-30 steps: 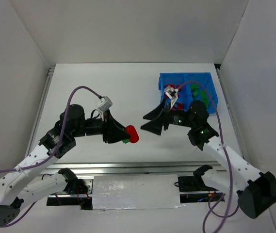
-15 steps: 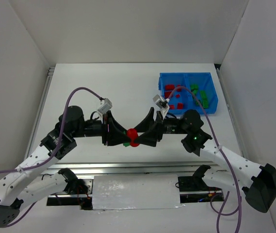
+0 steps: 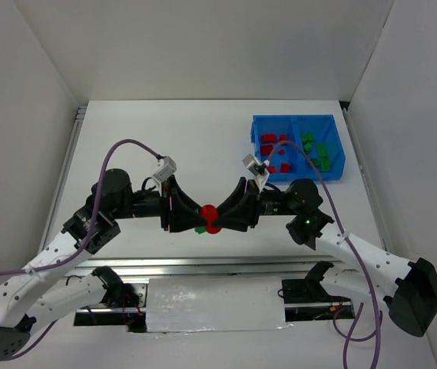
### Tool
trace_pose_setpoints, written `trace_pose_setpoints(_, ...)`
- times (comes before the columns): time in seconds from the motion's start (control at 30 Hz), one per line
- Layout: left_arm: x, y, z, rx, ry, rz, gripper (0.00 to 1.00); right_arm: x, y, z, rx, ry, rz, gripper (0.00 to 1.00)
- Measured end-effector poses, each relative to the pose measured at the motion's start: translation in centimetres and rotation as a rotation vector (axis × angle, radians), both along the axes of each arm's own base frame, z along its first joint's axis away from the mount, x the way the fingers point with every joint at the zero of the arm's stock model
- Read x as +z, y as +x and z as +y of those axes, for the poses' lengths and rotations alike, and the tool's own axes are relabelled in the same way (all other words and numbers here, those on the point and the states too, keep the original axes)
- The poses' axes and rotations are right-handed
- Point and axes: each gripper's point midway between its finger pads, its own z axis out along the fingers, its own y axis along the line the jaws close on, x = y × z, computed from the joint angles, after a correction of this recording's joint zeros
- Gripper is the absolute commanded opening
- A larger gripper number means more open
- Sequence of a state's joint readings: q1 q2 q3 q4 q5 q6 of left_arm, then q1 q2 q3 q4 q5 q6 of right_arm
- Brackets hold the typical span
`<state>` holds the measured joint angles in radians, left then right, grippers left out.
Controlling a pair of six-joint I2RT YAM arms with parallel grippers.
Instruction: Sort the legos into containers by color
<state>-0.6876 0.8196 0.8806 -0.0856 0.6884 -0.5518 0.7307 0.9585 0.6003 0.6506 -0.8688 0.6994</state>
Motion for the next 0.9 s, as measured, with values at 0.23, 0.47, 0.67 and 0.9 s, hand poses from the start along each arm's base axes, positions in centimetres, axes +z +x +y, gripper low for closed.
trace_pose_setpoints(0.23,0.1,0.4,0.0,0.026,-0.002,-0.004,0.96,-0.3,0.1,-0.2,-0.024,0.001,0.008,0.0)
trace_pose_setpoints(0.47,0.8,-0.5,0.7,0.016,-0.033,-0.041,0.76,1.0,0.3,-1.0,-0.08,0.019,-0.035,0.0)
trace_pose_setpoints(0.67,0.7,-0.5,0.2,-0.016,-0.039,-0.045,0.58,1.1,0.4,-0.9,-0.082,0.017,-0.038,0.0)
trace_pose_setpoints(0.9,0.1,-0.2,-0.2,-0.025,-0.023,-0.026,0.0,0.9,0.5,-0.8,-0.074,0.012,-0.027,0.0)
